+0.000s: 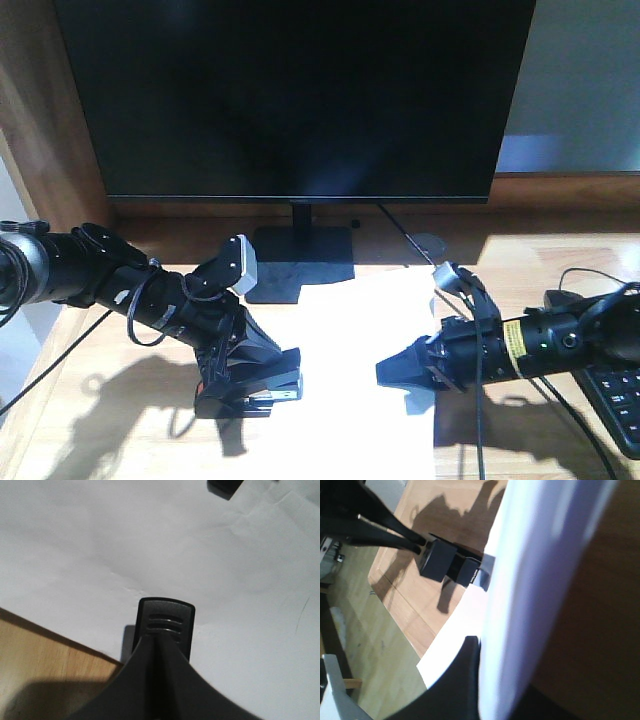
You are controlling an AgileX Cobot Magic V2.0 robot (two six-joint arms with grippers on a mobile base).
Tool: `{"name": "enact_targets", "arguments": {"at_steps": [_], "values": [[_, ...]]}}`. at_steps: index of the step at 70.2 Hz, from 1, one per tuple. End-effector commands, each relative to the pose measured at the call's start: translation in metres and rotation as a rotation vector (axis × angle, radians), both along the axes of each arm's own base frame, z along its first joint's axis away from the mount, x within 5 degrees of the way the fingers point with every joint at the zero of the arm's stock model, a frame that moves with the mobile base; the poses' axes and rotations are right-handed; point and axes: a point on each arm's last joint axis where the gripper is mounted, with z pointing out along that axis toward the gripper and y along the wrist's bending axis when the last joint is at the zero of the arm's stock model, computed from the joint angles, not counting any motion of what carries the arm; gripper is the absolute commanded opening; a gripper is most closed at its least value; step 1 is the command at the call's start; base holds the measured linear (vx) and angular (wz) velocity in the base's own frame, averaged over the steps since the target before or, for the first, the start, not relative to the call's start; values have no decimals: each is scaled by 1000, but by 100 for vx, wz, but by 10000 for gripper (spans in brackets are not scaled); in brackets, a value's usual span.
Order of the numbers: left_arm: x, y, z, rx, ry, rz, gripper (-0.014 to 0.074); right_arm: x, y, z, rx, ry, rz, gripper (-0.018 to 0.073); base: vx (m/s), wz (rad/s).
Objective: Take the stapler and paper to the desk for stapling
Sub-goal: 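Lay the paper flat under the stapler jaw with the right gripper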
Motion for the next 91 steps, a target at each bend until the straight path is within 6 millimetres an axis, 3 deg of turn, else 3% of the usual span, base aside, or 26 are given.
{"name": "enact_targets", "arguments": {"at_steps": [1, 23, 91], "values": [[1, -4, 27, -69, -38, 19, -6, 10, 6, 12, 94, -1, 16, -2, 0, 0], [1, -4, 27, -69, -38, 19, -6, 27, 11, -5, 172, 97, 35, -2, 0, 0], [1, -4, 27, -69, -38, 19, -6, 31, 11, -15, 184, 131, -15, -2, 0, 0]]}}
